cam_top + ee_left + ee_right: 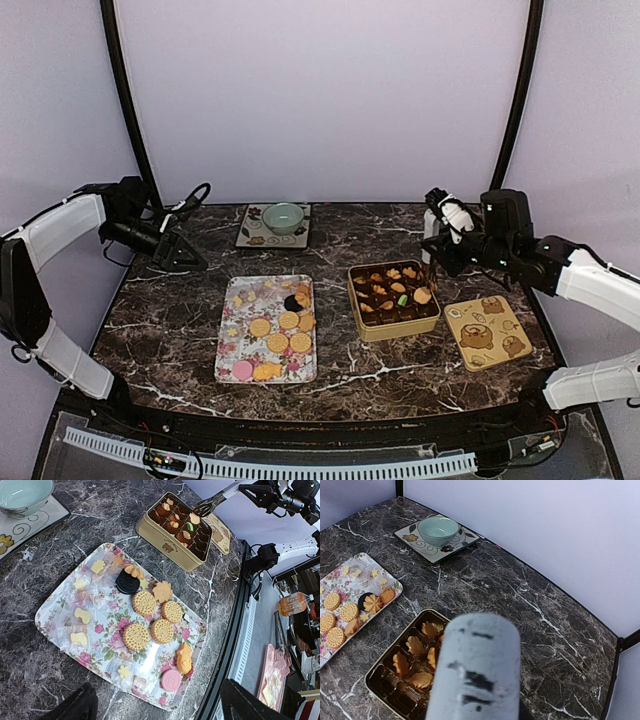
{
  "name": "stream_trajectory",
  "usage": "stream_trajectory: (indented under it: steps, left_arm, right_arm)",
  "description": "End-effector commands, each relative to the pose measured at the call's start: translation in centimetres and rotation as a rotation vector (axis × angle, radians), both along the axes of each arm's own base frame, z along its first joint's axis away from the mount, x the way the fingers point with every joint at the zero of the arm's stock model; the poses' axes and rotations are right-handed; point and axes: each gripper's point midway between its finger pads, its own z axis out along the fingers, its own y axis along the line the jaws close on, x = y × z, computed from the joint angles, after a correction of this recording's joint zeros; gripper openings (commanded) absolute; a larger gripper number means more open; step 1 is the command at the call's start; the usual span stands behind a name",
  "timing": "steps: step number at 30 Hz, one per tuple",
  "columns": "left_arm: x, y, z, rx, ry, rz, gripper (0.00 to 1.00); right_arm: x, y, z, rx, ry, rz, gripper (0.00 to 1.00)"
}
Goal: Pack the cookies
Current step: Place the fake cookies in the empty pocket of the box, then adjust the fake cookies in the empty pocket of the box.
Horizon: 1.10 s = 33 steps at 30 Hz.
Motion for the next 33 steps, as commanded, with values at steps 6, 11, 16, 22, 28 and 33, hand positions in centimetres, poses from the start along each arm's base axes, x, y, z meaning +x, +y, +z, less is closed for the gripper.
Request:
stream_trajectory:
  steps: [6,11,16,22,28,33]
  left_arm:
    - [-0.3,0.0,1.0,-0.017,-0.016,-0.012,0.87]
    - [-0.3,0.0,1.0,-0.016,-0.015,-0.012,0.87]
    - [-0.2,-0.1,1.2,-0.022,-0.016,-0.012,0.86]
    - [-0.1,-0.1,1.2,-0.021,-0.017,-0.011,0.86]
    - [-0.1,-0.1,1.3,-0.024,-0.012,-0.01,0.86]
    - [0.0,0.2,0.3,0.003,0.002,0.0,0.88]
  right_arm:
    - [0.9,-0.6,1.0,0.032,-0.039,-0.01,0.25]
    - [-0.3,1.1,1.3,0.112,-0.002,0.08,0.24]
    - [-1.1,1.6,1.0,0.137,0.041,0.112,0.22]
    - [-1.3,0.9,3.1,0.154,-0.016,0.088,0.21]
    - [-1.1,4.0,7.7,0.255,-0.058,0.173,0.22]
    - [-1.8,10.4,7.8,0.279,-0.049,0.287,0.23]
